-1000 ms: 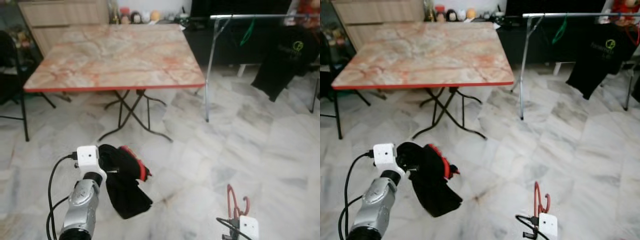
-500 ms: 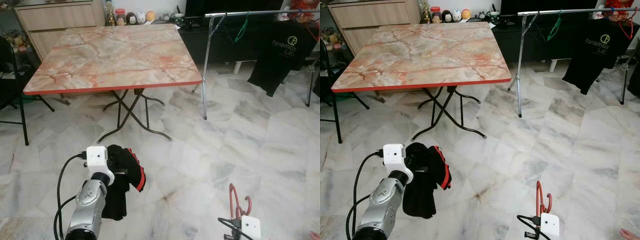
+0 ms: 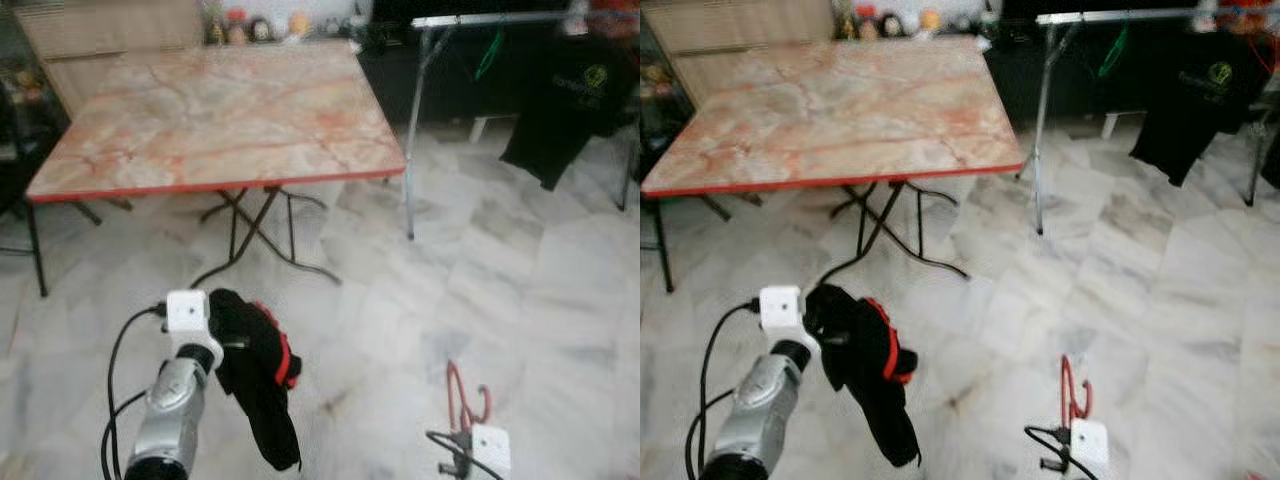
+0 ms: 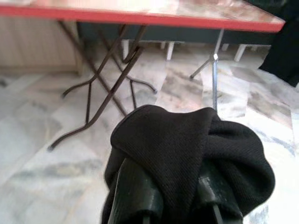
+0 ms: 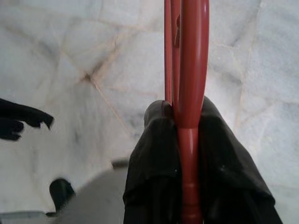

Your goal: Hang hanger

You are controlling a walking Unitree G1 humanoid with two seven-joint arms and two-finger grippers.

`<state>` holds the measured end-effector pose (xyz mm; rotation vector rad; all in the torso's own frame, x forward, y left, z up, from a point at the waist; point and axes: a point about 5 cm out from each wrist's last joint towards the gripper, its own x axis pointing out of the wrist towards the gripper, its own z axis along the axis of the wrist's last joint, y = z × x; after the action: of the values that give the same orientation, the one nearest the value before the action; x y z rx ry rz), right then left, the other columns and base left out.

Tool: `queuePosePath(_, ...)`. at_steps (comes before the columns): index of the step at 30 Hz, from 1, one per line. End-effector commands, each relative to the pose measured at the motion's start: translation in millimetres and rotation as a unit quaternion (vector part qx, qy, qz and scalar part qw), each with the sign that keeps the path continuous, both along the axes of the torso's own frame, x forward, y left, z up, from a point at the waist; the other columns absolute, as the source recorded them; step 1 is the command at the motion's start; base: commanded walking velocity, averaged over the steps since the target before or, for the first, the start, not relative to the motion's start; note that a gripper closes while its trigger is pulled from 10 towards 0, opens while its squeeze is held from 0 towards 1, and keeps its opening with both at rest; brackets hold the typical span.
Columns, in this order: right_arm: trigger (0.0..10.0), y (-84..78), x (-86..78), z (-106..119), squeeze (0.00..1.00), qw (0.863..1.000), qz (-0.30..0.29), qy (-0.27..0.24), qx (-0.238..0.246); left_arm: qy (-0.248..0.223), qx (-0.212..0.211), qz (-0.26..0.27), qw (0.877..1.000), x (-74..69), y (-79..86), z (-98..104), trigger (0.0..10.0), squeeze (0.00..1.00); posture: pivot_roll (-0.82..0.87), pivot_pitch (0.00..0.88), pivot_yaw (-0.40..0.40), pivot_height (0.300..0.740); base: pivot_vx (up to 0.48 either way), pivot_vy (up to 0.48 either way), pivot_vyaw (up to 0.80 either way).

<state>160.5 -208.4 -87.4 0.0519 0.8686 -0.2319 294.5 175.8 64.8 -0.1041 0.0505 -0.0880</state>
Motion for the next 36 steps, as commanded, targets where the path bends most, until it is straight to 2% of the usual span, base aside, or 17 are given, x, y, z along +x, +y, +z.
queuePosePath(1, 10.0, -4.6, -0.7, 0.5, 0.00, 1.000, -0.006, 0.001, -0.003, -0.026, -0.003, -0.004, 1.000, 3.0, -4.7, 9.3, 10.0, 0.00, -0.11, 0.000, 0.006, 0.740, 0.315, 0.000, 0.00)
queuePosePath(12, 10.0, 7.0, 10.8, 2.8, 0.00, 1.000, 0.015, 0.000, -0.013, -0.027, -0.004, -0.003, 1.000, 3.1, -5.5, 9.8, 10.0, 0.00, -0.11, 0.000, 0.002, 0.740, 0.317, 0.000, 0.00)
queuePosePath(15, 10.0, -3.3, -0.4, 0.7, 0.00, 1.000, 0.016, 0.002, -0.016, -0.025, -0.005, -0.003, 1.000, 2.6, -6.1, 9.1, 10.0, 0.00, -0.11, 0.000, 0.001, 0.740, 0.319, 0.000, 0.00)
queuePosePath(20, 10.0, -3.7, -1.7, 0.5, 0.00, 1.000, 0.018, 0.001, -0.015, -0.024, -0.007, -0.004, 1.000, 1.6, -7.0, 8.5, 10.0, 0.00, -0.11, 0.000, 0.001, 0.740, 0.318, 0.000, 0.43)
queuePosePath(36, 10.0, -2.4, -4.7, -1.2, 0.00, 1.000, 0.016, 0.005, -0.003, -0.026, -0.008, -0.005, 1.000, 0.3, -5.5, 9.0, 10.0, 0.00, -0.10, 0.000, 0.003, 0.740, 0.319, 0.000, 0.00)
